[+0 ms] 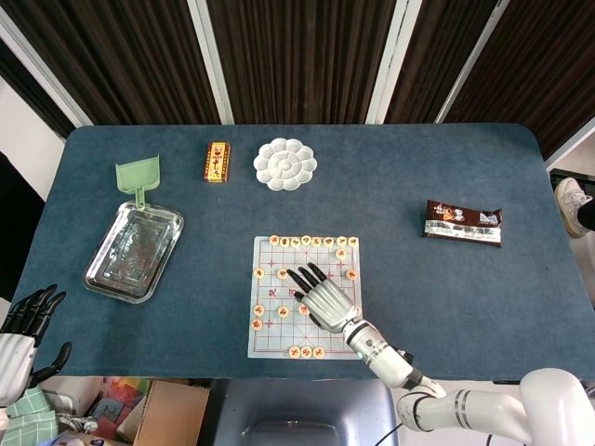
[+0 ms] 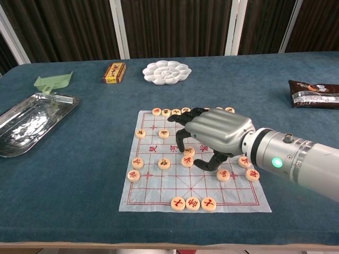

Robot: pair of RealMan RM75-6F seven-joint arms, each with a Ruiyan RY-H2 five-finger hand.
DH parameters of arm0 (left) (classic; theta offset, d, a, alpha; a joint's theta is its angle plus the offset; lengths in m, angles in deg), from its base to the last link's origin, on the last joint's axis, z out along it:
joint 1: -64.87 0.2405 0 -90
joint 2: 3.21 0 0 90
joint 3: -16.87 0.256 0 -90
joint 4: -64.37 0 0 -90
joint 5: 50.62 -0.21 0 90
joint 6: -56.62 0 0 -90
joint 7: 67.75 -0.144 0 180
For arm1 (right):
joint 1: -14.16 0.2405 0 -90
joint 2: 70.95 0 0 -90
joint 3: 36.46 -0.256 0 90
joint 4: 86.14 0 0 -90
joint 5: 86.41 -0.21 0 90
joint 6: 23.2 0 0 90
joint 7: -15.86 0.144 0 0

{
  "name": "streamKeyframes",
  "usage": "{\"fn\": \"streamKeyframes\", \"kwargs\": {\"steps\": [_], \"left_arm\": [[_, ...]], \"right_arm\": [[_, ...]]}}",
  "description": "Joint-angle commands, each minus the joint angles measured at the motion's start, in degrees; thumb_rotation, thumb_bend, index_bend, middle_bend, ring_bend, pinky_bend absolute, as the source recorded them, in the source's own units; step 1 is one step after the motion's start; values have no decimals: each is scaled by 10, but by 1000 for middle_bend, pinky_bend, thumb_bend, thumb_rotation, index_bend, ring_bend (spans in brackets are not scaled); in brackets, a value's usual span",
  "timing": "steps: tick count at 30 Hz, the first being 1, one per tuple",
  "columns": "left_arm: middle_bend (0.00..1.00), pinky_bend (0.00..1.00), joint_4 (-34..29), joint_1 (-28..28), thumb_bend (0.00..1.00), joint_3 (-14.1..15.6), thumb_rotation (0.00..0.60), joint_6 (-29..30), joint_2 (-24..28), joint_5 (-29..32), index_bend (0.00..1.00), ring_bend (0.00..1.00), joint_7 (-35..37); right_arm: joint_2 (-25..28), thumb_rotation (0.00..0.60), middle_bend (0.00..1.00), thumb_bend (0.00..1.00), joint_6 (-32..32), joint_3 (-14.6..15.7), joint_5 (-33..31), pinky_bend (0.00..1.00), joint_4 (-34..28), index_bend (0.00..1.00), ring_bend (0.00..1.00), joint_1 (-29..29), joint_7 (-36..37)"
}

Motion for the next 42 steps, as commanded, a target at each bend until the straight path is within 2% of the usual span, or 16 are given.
{"fn": "streamKeyframes", "kwargs": {"steps": [1,24,42], "left_arm": [[0,111,1,0,408,0,600,0,0,0,0,0,1],[0,111,3,0,409,0,600,0,0,0,0,0,5],[0,109,2,1,409,0,600,1,0,0,0,0,-1]], "right_arm": [[-2,600,0,516,2,5,-1,0,5,499,0,4,3],[-33,600,7,495,28,29,5,0,55,540,0,14,18],[-50,600,50,476,61,34,18,0,68,644,0,8,26]]}}
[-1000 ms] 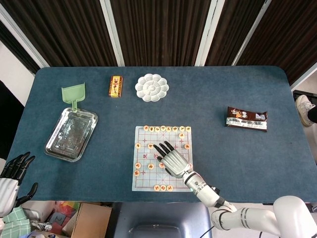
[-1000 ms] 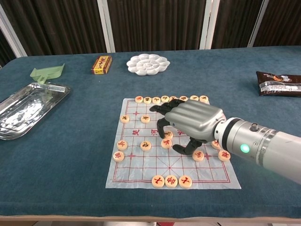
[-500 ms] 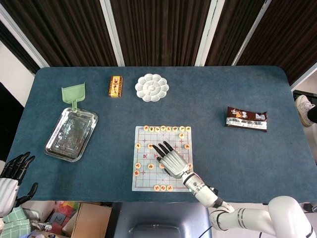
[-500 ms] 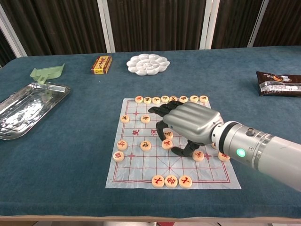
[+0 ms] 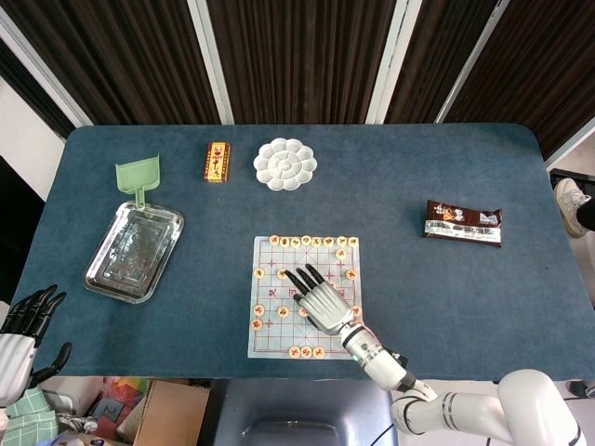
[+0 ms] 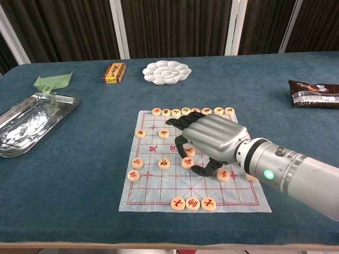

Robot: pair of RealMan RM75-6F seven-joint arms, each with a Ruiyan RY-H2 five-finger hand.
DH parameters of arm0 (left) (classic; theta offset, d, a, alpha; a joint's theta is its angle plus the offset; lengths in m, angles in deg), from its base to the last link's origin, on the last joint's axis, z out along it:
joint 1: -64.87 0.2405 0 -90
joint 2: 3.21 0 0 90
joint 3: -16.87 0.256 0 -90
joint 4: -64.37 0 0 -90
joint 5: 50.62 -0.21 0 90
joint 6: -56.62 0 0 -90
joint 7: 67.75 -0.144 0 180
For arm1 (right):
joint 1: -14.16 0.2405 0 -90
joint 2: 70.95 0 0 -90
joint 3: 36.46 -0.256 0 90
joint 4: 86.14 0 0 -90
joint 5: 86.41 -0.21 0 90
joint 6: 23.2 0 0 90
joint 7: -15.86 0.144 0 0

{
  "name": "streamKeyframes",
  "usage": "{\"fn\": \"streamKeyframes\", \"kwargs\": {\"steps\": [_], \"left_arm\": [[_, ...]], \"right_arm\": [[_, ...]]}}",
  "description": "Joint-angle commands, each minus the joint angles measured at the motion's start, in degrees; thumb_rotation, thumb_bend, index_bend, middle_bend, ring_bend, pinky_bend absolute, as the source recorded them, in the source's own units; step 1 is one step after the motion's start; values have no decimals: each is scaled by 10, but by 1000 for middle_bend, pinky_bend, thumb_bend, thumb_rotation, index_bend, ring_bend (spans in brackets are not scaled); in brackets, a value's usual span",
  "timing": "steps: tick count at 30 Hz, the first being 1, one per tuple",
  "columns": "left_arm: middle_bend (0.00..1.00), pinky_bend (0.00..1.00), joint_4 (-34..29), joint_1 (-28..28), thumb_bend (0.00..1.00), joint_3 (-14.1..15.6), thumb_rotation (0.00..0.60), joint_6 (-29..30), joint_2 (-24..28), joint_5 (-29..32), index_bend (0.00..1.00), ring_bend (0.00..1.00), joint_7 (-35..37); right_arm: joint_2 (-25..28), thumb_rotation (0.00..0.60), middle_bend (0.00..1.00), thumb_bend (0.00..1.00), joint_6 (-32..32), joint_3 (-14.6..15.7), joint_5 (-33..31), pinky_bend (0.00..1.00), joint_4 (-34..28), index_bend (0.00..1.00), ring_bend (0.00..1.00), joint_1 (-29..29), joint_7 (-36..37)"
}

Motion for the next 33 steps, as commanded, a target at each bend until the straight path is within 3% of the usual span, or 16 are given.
{"fn": "streamKeyframes", "kwargs": {"steps": [1,13,21,33], "left_arm": [[0,109,0,1,408,-1,600,1,0,1,0,0,0],[0,109,-1,1,409,-1,600,1,-2,2,0,0,-5],[0,109,0,2,409,-3,600,3,-3,4,0,0,-3],[0,109,2,1,408,0,600,5,0,-4,0,0,11]], "right_arm": [[4,600,51,476,9,0,6,0,-7,645,0,-4,11],[16,600,56,476,11,-30,-23,0,-12,634,0,0,19],[3,600,56,476,-1,-34,-45,0,5,613,0,8,2],[12,600,57,475,-5,-28,-60,0,-16,453,0,10,-13]]}}
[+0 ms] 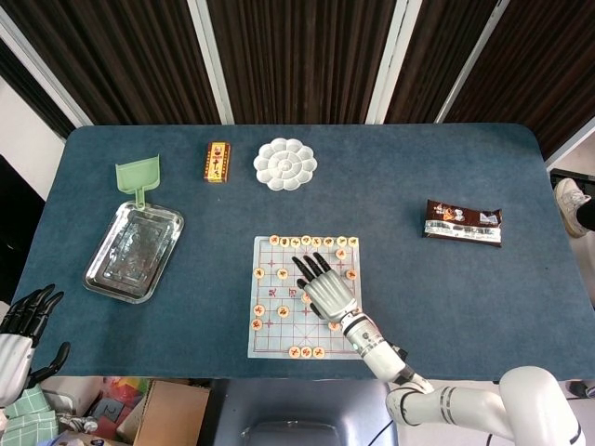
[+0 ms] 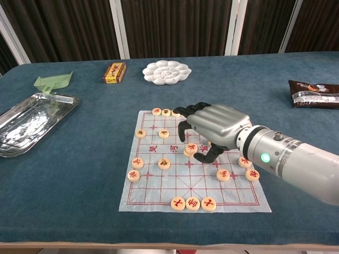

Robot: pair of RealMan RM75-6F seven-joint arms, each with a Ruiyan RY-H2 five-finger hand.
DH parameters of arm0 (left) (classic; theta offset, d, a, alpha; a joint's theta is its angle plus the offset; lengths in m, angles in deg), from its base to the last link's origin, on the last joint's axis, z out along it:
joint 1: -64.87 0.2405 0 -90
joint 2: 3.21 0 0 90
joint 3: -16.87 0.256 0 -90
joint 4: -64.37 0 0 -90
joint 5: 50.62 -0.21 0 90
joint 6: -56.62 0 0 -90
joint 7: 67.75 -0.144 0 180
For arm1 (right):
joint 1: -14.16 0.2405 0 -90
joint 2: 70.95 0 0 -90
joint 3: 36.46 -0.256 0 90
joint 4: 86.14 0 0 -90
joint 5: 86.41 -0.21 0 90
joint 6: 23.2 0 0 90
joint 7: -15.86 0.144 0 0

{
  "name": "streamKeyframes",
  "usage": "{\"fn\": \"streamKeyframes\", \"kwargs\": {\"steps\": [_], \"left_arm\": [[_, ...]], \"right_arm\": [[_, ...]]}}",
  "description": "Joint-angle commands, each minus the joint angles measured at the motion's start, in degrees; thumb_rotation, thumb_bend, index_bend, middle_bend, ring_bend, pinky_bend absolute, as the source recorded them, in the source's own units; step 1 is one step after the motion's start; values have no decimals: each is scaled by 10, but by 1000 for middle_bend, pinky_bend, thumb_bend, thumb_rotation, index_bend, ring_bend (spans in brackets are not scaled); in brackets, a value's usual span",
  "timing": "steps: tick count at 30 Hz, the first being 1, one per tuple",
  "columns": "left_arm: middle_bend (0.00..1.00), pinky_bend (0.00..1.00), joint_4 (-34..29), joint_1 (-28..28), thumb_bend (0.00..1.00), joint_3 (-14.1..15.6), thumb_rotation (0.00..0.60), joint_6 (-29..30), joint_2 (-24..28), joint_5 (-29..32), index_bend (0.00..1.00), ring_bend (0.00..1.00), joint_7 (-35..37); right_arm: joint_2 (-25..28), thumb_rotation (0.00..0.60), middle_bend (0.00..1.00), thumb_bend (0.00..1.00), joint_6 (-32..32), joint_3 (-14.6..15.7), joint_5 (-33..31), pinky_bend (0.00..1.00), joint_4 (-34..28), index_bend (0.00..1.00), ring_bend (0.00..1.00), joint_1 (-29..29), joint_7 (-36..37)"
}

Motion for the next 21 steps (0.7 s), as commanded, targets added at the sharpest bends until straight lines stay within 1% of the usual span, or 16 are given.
{"fn": "streamKeyframes", "kwargs": {"steps": [1,3,6,9,11,12,13,14,15,16,17,18,19,20,21], "left_arm": [[0,109,1,-1,408,2,600,0,2,-4,0,0,5],[0,109,1,-1,409,3,600,0,2,-5,0,0,7],[0,110,2,0,409,2,600,3,2,-5,0,0,7],[0,110,3,4,409,-1,600,11,2,-1,0,0,4],[0,109,4,7,409,-3,600,16,1,1,0,0,-1],[0,109,4,8,409,-4,600,18,0,2,0,0,-3],[0,109,4,10,409,-4,600,20,-1,3,0,0,-6],[0,109,3,10,408,-4,600,21,-1,3,0,0,-9],[0,109,2,11,408,-4,600,22,-2,3,0,0,-11],[0,109,2,12,409,-5,600,24,-3,2,0,0,-16],[0,109,1,12,409,-5,600,25,-5,1,0,0,-21],[0,109,1,13,409,-5,600,25,-7,0,0,0,-26],[0,109,0,13,409,-4,600,24,-10,-1,0,0,-35],[0,109,-1,12,409,-4,600,22,-11,-3,0,0,-42],[0,109,-3,11,409,-3,600,19,-13,-4,0,0,-47]], "right_arm": [[8,600,56,475,5,5,5,0,-10,440,0,-2,2],[16,600,56,474,10,8,9,0,-22,422,0,-6,5],[46,600,53,473,41,17,32,0,-65,376,0,-21,19],[112,600,13,471,102,46,64,0,-145,223,0,-65,26],[184,600,0,455,156,82,83,0,-224,64,0,-111,23],[217,600,0,448,182,102,95,0,-255,30,0,-134,25],[259,600,0,438,220,130,114,0,-287,2,0,-166,33],[287,600,0,435,251,152,131,0,-303,0,0,-192,44],[310,600,0,434,285,173,147,0,-310,0,0,-220,61],[328,600,0,434,333,195,172,0,-303,0,0,-256,93],[332,600,0,435,372,206,185,0,-285,0,0,-285,122],[330,600,0,434,409,212,192,0,-262,0,0,-313,152],[319,600,0,435,450,210,194,0,-225,0,0,-345,189],[308,600,0,434,468,206,189,0,-201,0,0,-363,206],[302,600,0,434,472,206,184,0,-185,0,0,-374,209]]}}
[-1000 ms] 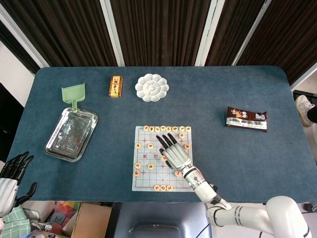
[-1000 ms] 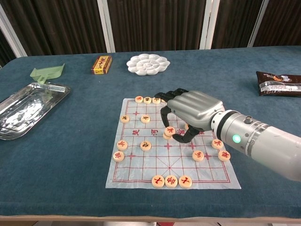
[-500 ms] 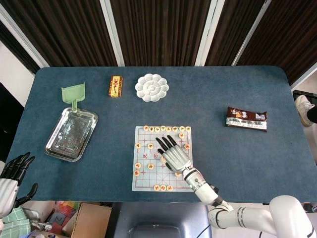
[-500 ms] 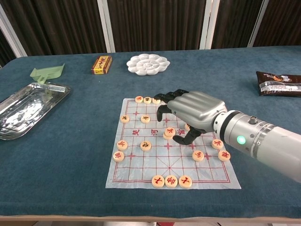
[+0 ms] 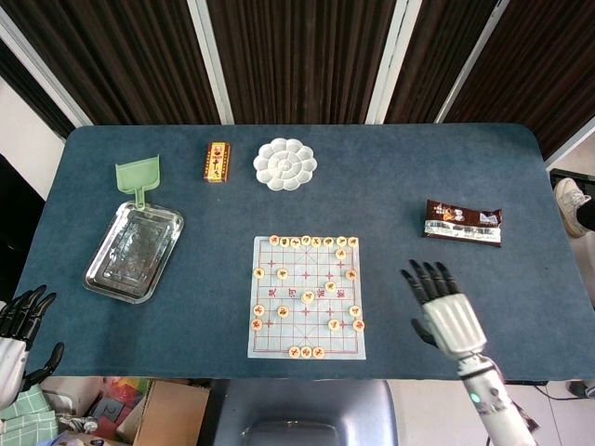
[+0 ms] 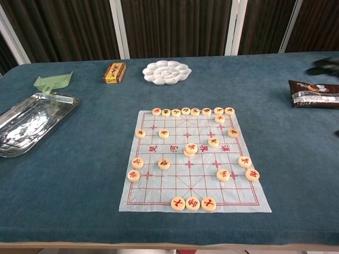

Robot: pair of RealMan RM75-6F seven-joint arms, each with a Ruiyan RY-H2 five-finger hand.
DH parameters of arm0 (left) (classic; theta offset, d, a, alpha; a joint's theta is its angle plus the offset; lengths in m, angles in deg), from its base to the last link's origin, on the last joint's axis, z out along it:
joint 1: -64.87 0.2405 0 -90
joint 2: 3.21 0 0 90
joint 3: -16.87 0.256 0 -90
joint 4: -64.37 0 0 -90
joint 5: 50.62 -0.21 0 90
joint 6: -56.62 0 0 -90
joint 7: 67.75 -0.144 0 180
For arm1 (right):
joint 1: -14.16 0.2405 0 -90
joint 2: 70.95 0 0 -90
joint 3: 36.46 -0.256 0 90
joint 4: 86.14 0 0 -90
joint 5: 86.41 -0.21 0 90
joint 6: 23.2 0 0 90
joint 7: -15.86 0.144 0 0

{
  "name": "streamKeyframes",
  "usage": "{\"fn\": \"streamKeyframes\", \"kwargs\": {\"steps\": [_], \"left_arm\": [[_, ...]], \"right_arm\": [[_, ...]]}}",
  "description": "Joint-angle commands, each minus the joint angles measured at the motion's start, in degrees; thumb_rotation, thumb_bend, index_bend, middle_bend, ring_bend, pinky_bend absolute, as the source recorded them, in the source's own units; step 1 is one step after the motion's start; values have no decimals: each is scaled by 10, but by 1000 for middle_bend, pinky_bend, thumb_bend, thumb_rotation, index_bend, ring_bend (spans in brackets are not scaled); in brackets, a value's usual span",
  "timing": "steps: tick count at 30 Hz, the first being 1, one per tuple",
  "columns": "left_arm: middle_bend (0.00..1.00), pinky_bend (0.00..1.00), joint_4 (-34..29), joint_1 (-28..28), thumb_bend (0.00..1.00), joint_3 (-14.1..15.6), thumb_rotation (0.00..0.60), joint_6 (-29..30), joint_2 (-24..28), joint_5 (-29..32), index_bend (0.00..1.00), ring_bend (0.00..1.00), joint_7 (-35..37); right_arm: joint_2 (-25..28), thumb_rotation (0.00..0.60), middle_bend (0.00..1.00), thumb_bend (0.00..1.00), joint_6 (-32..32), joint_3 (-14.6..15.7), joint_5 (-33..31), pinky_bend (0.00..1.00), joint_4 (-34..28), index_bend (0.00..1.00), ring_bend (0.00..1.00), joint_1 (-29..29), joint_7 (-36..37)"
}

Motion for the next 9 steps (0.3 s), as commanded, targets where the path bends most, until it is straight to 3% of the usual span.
{"fn": "streamKeyframes", "kwargs": {"steps": [1,4,9], "left_arm": [[0,109,-4,-3,409,2,600,-9,-8,-5,0,0,-21],[0,109,-6,-8,409,2,600,-20,-12,-4,0,0,-36],[0,108,-8,-8,409,2,600,-23,-12,-3,0,0,-45]], "right_arm": [[5,600,0,434,144,52,53,0,77,0,0,-140,117],[10,600,0,435,141,46,77,0,84,0,0,-139,141],[14,600,0,434,127,36,89,0,83,0,0,-143,120]]}}
